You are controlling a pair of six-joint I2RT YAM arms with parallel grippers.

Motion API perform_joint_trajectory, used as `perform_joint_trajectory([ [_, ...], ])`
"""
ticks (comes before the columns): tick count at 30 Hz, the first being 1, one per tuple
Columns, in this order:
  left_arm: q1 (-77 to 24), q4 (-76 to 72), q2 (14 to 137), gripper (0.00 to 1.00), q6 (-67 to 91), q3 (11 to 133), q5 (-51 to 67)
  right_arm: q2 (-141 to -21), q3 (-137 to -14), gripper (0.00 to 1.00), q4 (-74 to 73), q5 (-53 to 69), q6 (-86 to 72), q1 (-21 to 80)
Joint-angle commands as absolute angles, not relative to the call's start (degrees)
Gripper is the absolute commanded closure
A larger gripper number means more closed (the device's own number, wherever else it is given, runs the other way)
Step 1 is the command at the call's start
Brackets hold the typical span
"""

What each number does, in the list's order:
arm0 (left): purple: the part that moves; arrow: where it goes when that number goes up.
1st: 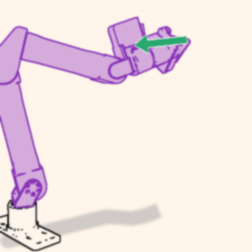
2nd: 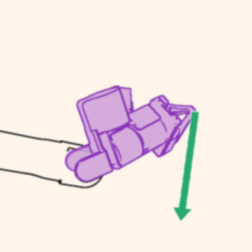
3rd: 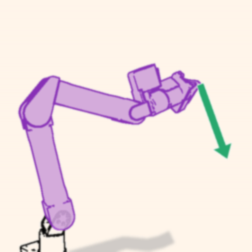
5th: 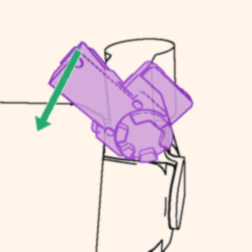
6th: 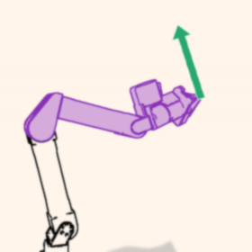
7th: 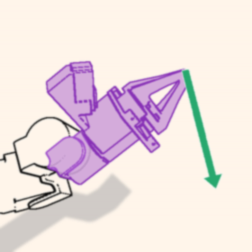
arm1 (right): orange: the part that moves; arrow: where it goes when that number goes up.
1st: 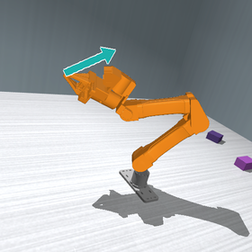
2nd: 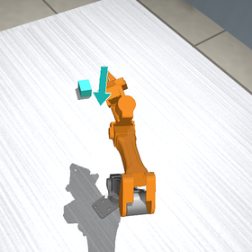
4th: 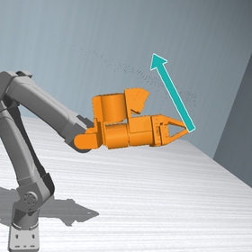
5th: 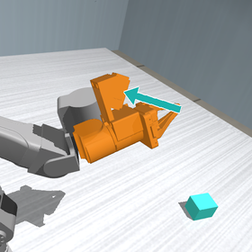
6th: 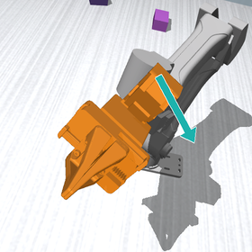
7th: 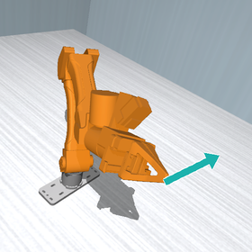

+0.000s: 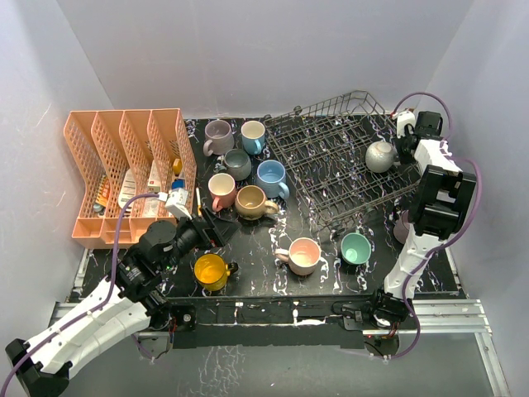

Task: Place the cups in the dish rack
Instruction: Adjust the cup in the dish rack.

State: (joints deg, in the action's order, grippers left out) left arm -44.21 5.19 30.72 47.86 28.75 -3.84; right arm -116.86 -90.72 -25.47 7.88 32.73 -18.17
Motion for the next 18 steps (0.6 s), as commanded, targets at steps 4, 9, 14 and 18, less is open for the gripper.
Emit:
perform_joint_trajectory([
  [4, -44.0, 6.1, 30.9, 0.07, 46.6, 32.1, -4.1, -109.7, -93.0, 0.86, -26.5, 11.9, 34.9, -18.5],
  [9, -44.0, 6.2, 30.3, 0.07, 45.9, 32.3, -4.7, -102.7, -90.4, 0.78, -30.5, 22.2, 34.7, -18.4],
  [14, -44.0, 7.0, 31.8, 0.07, 44.7, 33.7, -4.5, -94.4, -87.3, 0.71, -35.0, 35.7, 32.6, -17.8],
  [18, -44.0, 11.0, 33.8, 0.08, 43.3, 37.0, -4.5, -87.3, -83.3, 0.64, -36.5, 47.8, 28.6, -15.9],
])
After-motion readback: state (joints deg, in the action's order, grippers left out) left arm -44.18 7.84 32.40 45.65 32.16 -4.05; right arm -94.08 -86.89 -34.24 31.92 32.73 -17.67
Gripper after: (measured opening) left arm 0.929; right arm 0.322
